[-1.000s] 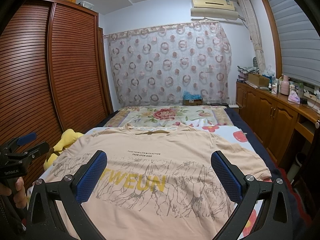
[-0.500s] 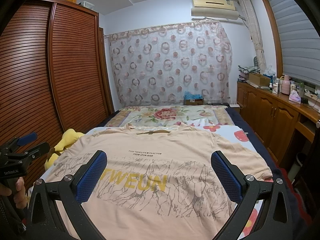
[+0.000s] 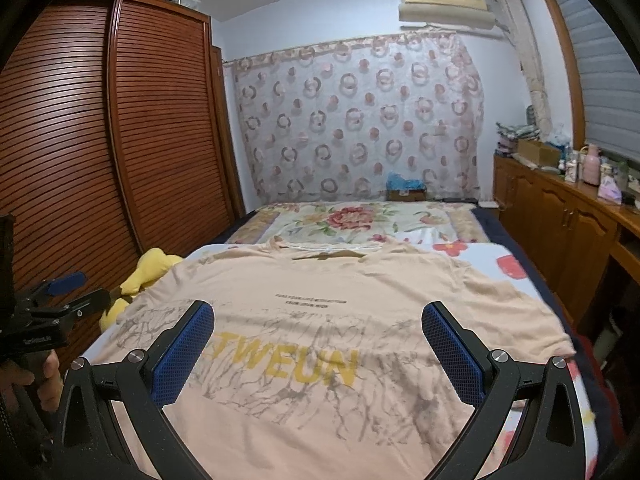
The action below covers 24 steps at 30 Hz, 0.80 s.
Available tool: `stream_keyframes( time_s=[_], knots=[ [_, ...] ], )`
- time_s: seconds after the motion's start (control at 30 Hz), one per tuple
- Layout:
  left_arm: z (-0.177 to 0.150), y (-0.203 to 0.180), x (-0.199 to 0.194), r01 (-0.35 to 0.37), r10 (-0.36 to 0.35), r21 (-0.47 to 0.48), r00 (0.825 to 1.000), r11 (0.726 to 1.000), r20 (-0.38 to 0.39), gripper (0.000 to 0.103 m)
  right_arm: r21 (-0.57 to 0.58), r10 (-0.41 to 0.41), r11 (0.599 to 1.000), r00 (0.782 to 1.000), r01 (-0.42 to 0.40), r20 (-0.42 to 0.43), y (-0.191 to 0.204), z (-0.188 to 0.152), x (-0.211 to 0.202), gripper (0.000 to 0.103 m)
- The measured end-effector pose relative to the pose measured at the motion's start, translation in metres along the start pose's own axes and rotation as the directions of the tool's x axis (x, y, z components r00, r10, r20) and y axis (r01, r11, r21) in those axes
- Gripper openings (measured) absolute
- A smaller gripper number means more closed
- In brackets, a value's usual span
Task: Fold small clothes
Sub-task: 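Lower the left tool and grasp the side edge of the peach T-shirt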
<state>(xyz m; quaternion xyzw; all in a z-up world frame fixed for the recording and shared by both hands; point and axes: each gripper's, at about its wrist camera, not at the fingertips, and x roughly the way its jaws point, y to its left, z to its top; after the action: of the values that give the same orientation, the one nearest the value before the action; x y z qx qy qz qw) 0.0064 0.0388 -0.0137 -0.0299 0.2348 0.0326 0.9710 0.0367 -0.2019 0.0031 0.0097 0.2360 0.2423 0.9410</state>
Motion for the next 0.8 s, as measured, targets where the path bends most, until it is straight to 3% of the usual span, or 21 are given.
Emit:
stream_keyframes(
  time_s=[0.23,0.47,0.57,0.8],
  knots=[
    [-0.004,0.03,0.016,-0.009,0.009,0.001,0.999,1.0,-0.049,0.103,-0.037,0.077,0.996,0.994,-0.08,-0.076,0.008,0.0,0.036,0.103],
    [-0.008,0.067,0.035,-0.065,0.065,0.004,0.994,0.998,-0.089,0.103,-0.072,0.156,0.983,0.972,-0.171,-0.176,0.011,-0.006,0.065,0.1],
    [-0.01,0.086,0.045,-0.044,0.042,-0.011,0.991,0.999,-0.126,0.102,-0.083,0.168,0.979,0.965,-0.188,-0.202,0.01,-0.004,0.071,0.1],
    [-0.013,0.124,0.08,0.03,-0.055,-0.103,0.967,0.994,-0.249,0.081,-0.087,0.175,0.976,0.953,-0.202,-0.248,0.013,0.0,0.076,0.1]
  ],
)
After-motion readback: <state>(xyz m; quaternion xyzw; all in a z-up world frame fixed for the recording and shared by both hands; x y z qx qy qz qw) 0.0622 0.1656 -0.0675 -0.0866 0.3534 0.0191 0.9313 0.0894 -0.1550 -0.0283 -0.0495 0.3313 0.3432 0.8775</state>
